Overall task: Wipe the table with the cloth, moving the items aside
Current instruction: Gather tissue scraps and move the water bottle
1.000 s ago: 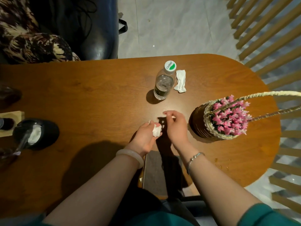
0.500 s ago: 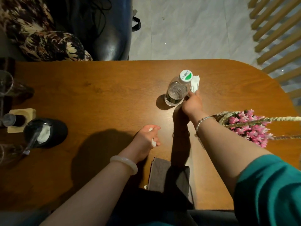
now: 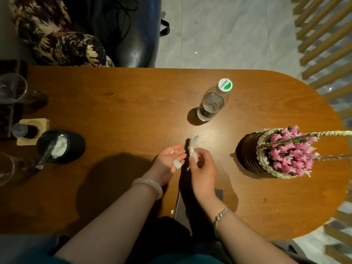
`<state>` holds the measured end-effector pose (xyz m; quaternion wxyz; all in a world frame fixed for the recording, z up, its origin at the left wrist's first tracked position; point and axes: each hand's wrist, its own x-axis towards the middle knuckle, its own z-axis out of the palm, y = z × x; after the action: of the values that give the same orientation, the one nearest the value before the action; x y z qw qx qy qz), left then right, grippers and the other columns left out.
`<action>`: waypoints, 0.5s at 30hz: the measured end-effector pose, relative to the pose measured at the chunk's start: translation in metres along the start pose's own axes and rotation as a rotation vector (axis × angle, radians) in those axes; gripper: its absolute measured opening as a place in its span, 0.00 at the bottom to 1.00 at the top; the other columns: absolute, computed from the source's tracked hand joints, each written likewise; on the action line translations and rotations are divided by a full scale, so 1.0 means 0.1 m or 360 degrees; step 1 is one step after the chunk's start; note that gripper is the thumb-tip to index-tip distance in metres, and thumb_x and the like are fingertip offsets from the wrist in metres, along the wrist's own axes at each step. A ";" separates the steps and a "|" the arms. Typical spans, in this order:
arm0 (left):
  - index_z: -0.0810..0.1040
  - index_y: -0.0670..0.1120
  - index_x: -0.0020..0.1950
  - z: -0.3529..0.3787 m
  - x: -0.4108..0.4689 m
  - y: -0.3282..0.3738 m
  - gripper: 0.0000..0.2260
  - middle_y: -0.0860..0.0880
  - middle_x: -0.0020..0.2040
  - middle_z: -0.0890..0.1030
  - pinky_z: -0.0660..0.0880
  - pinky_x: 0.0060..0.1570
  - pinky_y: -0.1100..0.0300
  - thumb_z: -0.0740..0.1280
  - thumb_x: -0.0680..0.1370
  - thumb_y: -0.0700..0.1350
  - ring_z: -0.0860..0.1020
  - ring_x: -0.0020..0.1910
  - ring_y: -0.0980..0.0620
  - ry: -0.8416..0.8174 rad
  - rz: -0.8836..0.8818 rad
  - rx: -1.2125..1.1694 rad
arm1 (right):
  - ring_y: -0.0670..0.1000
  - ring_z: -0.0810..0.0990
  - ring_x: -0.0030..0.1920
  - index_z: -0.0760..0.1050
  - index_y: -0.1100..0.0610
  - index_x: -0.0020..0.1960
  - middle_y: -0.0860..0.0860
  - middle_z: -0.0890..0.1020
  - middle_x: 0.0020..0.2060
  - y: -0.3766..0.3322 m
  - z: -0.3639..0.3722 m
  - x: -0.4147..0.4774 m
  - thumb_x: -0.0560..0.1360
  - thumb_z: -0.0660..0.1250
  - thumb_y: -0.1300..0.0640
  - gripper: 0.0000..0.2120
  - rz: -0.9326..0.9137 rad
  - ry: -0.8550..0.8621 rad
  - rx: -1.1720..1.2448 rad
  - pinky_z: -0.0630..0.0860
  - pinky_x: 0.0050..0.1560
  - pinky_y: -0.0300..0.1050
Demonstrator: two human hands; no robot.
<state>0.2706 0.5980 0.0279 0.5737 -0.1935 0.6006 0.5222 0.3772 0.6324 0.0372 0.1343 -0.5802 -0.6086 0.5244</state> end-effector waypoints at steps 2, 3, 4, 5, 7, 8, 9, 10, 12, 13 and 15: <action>0.69 0.37 0.68 -0.09 -0.05 0.03 0.15 0.34 0.57 0.79 0.79 0.50 0.51 0.55 0.83 0.38 0.82 0.52 0.41 0.0023 -0.0007 -0.0144 | 0.39 0.79 0.44 0.75 0.48 0.60 0.45 0.81 0.44 -0.09 0.06 -0.08 0.77 0.67 0.64 0.16 -0.0032 -0.0186 0.0074 0.75 0.45 0.31; 0.71 0.37 0.67 -0.13 -0.09 0.05 0.14 0.36 0.52 0.80 0.81 0.43 0.53 0.55 0.83 0.39 0.83 0.45 0.43 0.0042 0.0007 -0.0184 | 0.38 0.79 0.45 0.77 0.48 0.60 0.44 0.82 0.45 -0.12 0.11 -0.11 0.77 0.67 0.64 0.16 -0.0074 -0.0266 0.0045 0.74 0.46 0.30; 0.72 0.37 0.66 -0.18 -0.11 0.07 0.14 0.37 0.49 0.81 0.80 0.39 0.55 0.55 0.83 0.41 0.83 0.42 0.45 0.0048 0.0024 -0.0227 | 0.38 0.79 0.47 0.79 0.49 0.60 0.44 0.82 0.48 -0.16 0.15 -0.12 0.77 0.67 0.64 0.15 -0.0129 -0.0333 -0.0022 0.74 0.50 0.31; 0.72 0.37 0.66 -0.23 -0.13 0.10 0.15 0.39 0.48 0.80 0.80 0.39 0.56 0.56 0.84 0.43 0.82 0.42 0.46 0.0055 0.0055 -0.0276 | 0.39 0.79 0.51 0.80 0.50 0.60 0.44 0.82 0.52 -0.19 0.20 -0.13 0.77 0.66 0.63 0.15 -0.0187 -0.0399 -0.0110 0.74 0.54 0.33; 0.72 0.37 0.66 -0.32 -0.20 0.18 0.20 0.39 0.51 0.80 0.79 0.45 0.56 0.56 0.83 0.51 0.80 0.47 0.47 0.0035 0.0088 -0.0388 | 0.42 0.77 0.53 0.80 0.52 0.63 0.46 0.80 0.54 -0.26 0.28 -0.15 0.79 0.65 0.61 0.15 -0.0294 -0.0526 -0.0290 0.71 0.56 0.30; 0.72 0.38 0.65 -0.37 -0.24 0.23 0.22 0.40 0.52 0.79 0.78 0.46 0.55 0.56 0.82 0.54 0.80 0.50 0.47 0.0031 0.0098 -0.0413 | 0.43 0.75 0.52 0.79 0.51 0.63 0.46 0.78 0.53 -0.30 0.34 -0.17 0.79 0.64 0.60 0.14 -0.0341 -0.0585 -0.0345 0.69 0.53 0.28; 0.73 0.38 0.65 -0.45 -0.28 0.28 0.22 0.40 0.54 0.79 0.78 0.46 0.56 0.58 0.81 0.54 0.79 0.52 0.47 0.0024 0.0123 -0.0439 | 0.43 0.73 0.52 0.79 0.51 0.63 0.45 0.77 0.53 -0.35 0.41 -0.20 0.79 0.65 0.57 0.13 -0.0394 -0.0637 -0.0384 0.67 0.52 0.29; 0.73 0.38 0.64 -0.53 -0.33 0.32 0.20 0.41 0.54 0.79 0.79 0.44 0.57 0.60 0.81 0.53 0.80 0.52 0.48 0.0041 0.0159 -0.0452 | 0.43 0.72 0.53 0.79 0.50 0.63 0.44 0.76 0.52 -0.40 0.47 -0.22 0.79 0.65 0.54 0.13 -0.0449 -0.0664 -0.0439 0.66 0.54 0.31; 0.74 0.38 0.62 -0.73 -0.40 0.41 0.14 0.41 0.50 0.79 0.80 0.39 0.59 0.62 0.81 0.46 0.81 0.46 0.49 0.0073 0.0231 -0.0504 | 0.44 0.68 0.55 0.79 0.48 0.64 0.43 0.75 0.51 -0.50 0.62 -0.27 0.77 0.68 0.48 0.16 -0.0588 -0.0668 -0.0602 0.66 0.56 0.37; 0.75 0.38 0.59 -0.84 -0.43 0.45 0.12 0.42 0.49 0.80 0.80 0.39 0.58 0.62 0.81 0.44 0.81 0.44 0.49 0.0080 0.0246 -0.0549 | 0.45 0.69 0.55 0.79 0.48 0.63 0.44 0.75 0.50 -0.55 0.72 -0.30 0.76 0.69 0.47 0.17 -0.0643 -0.0678 -0.0643 0.67 0.56 0.38; 0.78 0.39 0.54 -1.06 -0.50 0.56 0.10 0.42 0.48 0.80 0.79 0.45 0.56 0.60 0.82 0.44 0.81 0.47 0.48 0.0092 0.0255 -0.0621 | 0.46 0.72 0.53 0.80 0.49 0.62 0.45 0.76 0.50 -0.68 0.93 -0.35 0.75 0.71 0.48 0.17 -0.0698 -0.0768 -0.0598 0.69 0.54 0.37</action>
<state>0.1858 0.5111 0.0737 0.4644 -0.2674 0.5178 0.6668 0.2773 0.5727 0.0683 -0.0127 -0.3104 -0.8182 0.4838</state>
